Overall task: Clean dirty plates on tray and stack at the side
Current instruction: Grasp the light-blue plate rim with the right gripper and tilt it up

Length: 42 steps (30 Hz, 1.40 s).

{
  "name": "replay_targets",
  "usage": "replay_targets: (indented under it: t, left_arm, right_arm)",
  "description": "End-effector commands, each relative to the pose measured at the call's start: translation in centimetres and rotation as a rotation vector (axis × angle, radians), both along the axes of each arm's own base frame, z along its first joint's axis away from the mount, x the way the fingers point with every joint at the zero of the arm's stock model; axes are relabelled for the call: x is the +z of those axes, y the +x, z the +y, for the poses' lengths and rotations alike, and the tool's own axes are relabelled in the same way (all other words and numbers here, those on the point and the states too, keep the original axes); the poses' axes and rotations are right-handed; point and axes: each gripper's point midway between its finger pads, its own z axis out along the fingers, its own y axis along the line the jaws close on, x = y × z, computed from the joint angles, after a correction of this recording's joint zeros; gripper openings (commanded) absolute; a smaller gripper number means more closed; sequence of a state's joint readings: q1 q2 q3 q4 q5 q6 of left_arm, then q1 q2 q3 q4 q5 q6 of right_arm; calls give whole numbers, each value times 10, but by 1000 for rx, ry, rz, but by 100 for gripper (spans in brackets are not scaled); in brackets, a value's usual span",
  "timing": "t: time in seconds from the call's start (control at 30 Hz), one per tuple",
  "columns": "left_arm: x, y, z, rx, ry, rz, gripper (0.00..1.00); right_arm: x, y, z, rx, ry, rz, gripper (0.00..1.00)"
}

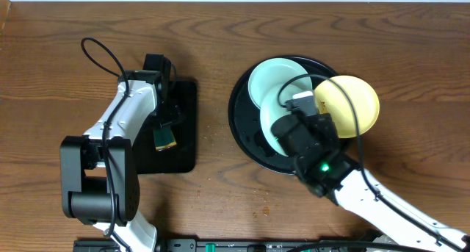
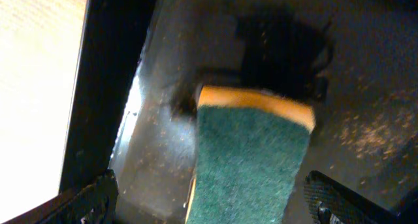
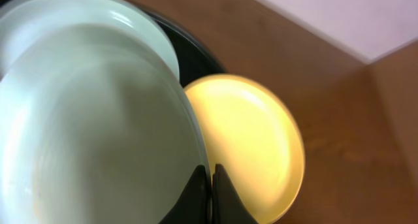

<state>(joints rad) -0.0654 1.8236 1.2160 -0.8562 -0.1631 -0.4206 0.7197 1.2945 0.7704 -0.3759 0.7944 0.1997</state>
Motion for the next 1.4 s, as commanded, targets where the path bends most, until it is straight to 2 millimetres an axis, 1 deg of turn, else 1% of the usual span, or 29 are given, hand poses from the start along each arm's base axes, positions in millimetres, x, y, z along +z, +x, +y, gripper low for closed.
replay_targets:
  t: [0.0, 0.07, 0.1, 0.17, 0.23, 0.3, 0.33, 0.4, 0.5, 0.53, 0.63, 0.7, 0.73, 0.77, 0.9, 0.97, 1.1, 1.2, 1.3, 1.33, 1.37]
  left_arm:
    - [-5, -7, 0, 5, -15, 27, 91]
    - [-5, -12, -3, 6, -34, 48, 91]
    - [-7, -19, -17, 5, -112, 79, 91]
    - [-8, -20, -28, -15, -177, 88, 91]
    - [-8, -20, -41, -74, -250, 94, 91]
    - [-7, -21, -50, -118, -307, 101, 91]
    - [-6, -23, -55, -142, -337, 109, 90]
    - [-8, -27, -57, -149, -352, 121, 89]
    - [-12, -32, -57, -146, -353, 134, 88]
    - [-14, -34, -57, -146, -353, 138, 86]
    - [-24, -39, -56, -145, -350, 139, 85]
    - [-34, -38, -54, -149, -334, 118, 85]
    - [-37, -37, -49, -152, -307, 107, 85]
    - [-38, -35, -46, -153, -288, 101, 85]
    - [-22, -31, -50, -153, -308, 99, 85]
    - [-9, -26, -50, -161, -304, 78, 85]
    - [22, -17, -50, -173, -302, -11, 85]
    - [38, -16, -48, -163, -287, -59, 86]
    - [39, -22, -35, -104, -219, -45, 86]
    - [35, -25, -30, -93, -192, -34, 86]
    - [27, -29, -22, -74, -146, -25, 86]
  right_arm:
    - [-16, -1, -7, -58, 185, 83, 1]
    - [-20, 3, -14, -72, 232, 111, 1]
    - [-18, 11, -18, -80, 269, 100, 1]
    - [-9, 23, -19, -44, 286, 64, 1]
    - [5, 34, -13, 30, 304, 21, 1]
    - [15, 38, -6, 74, 348, -2, 1]
    - [19, 37, -6, 65, 386, -13, 1]
    - [24, 37, -12, 17, 439, -33, 1]
    - [35, 42, -19, -22, 489, -83, 1]
    - [39, 43, -20, -13, 484, -99, 1]
    - [54, 47, -19, 37, 446, -145, 1]
    - [56, 47, -19, 47, 440, -151, 1]
    - [55, 47, -19, 46, 439, -148, 1]
    - [53, 46, -20, 44, 434, -137, 1]
    - [50, 45, -21, 42, 426, -127, 1]
    - [51, 45, -21, 42, 426, -127, 1]
    - [50, 44, -21, 41, 425, -123, 1]
    - [48, 43, -21, 40, 422, -117, 1]
    - [46, 42, -22, 38, 418, -107, 1]
    - [45, 41, -22, 37, 415, -101, 1]
    - [43, 40, -22, 36, 413, -94, 1]
